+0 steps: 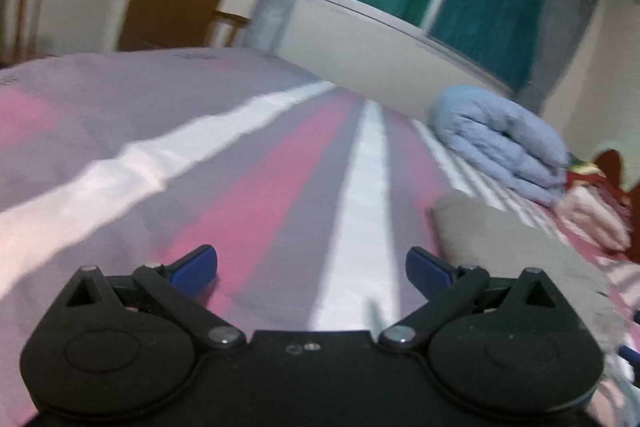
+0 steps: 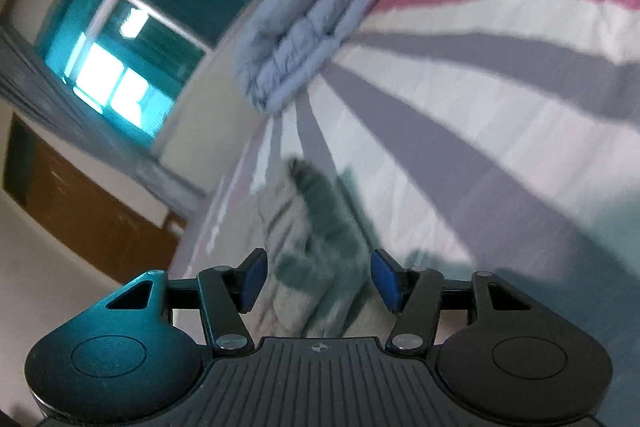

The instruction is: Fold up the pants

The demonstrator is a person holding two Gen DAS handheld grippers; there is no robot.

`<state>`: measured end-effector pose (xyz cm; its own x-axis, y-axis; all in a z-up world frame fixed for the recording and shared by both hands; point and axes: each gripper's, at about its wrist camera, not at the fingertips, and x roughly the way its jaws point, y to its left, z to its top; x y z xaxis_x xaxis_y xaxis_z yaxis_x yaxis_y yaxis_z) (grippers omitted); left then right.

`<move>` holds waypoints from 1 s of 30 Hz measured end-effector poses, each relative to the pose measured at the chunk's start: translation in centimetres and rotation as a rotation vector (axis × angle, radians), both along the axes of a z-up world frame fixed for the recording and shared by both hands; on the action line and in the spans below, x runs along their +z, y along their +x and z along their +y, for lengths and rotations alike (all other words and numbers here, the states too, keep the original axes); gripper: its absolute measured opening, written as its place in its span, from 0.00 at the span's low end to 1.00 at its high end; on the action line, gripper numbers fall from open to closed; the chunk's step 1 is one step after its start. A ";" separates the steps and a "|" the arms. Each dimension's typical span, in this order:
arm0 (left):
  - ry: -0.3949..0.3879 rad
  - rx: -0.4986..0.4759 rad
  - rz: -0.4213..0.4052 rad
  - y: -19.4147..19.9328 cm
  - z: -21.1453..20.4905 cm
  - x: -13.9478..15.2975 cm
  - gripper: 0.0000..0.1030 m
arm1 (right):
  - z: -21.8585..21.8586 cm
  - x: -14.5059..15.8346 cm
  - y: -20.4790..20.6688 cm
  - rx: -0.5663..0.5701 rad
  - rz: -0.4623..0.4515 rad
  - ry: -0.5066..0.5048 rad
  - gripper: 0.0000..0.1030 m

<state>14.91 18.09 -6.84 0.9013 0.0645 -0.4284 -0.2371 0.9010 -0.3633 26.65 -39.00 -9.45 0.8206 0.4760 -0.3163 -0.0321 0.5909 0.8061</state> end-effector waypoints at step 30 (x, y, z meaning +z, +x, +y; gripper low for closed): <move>-0.463 -0.651 0.225 15.9 -2.2 -3.9 0.80 | -2.1 -2.7 7.8 0.352 0.039 0.051 0.64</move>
<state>30.81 15.87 -10.78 0.5869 -0.6676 -0.4581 0.1684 0.6541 -0.7374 34.44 -41.10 -12.14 0.5909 0.7436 -0.3129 -0.1952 0.5082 0.8388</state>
